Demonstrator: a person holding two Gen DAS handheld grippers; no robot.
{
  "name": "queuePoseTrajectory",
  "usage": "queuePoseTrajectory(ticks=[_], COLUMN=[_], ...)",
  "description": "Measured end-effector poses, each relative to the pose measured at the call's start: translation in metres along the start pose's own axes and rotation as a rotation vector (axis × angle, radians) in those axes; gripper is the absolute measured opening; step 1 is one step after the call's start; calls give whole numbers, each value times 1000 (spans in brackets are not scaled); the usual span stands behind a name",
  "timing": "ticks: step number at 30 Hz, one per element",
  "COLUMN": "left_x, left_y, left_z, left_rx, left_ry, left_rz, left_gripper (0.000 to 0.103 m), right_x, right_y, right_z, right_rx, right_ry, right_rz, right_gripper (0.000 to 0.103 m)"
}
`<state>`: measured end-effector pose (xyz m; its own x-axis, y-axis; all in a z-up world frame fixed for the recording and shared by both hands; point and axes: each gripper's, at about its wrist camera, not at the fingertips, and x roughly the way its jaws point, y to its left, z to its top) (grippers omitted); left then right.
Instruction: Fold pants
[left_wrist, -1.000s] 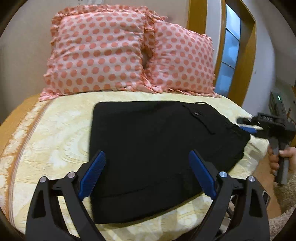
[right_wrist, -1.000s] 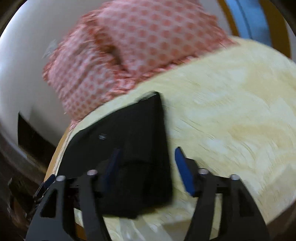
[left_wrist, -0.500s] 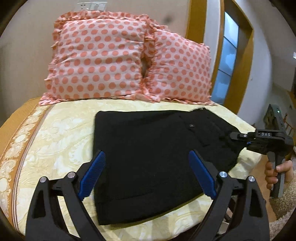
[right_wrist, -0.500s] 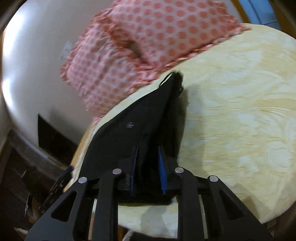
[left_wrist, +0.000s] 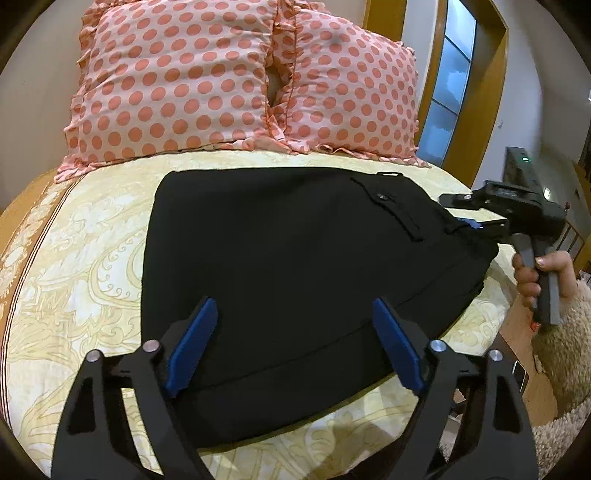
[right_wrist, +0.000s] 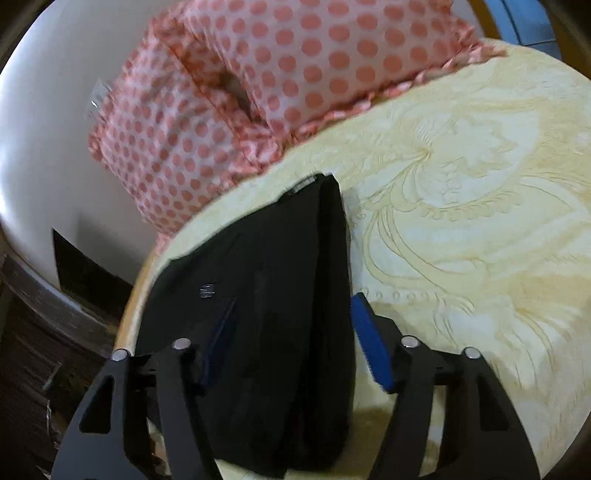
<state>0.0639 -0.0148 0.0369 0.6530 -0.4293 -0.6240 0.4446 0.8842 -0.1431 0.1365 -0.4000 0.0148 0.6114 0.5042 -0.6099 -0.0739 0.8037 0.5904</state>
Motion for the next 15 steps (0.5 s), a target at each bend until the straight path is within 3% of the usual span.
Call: queuePoseTrajectory(ticks=[2,3,4,8,10,12,15], left_x=[1,0,-2,-13,-19,-24,-18], left_y=[5,8,9,15,19,29,51], left_z=[-2,-3,-3,3,12,20,37], left_rx=[-18,-23,-24,-44,-49,-64,-132], left_ry=[7,6,3,-29,-54,-83,-64], left_rz=[-7,-13,-15,-29,0,42,13], left_gripper=[78,77,76,76,81,85,85], right_x=[9,11,14,17,19,20,25], right_y=[2,7,12,18,7,9,18], right_z=[-1,-2,-5,-8,-4,-4,-5], right_rx=[-23,-46,-67,-116,-60,-84,-145], right_ry=[24,34,67,75,75,74,83], right_rz=[8,22,67,37,75,71,58], right_gripper=[61,50,47,47,47,47,47])
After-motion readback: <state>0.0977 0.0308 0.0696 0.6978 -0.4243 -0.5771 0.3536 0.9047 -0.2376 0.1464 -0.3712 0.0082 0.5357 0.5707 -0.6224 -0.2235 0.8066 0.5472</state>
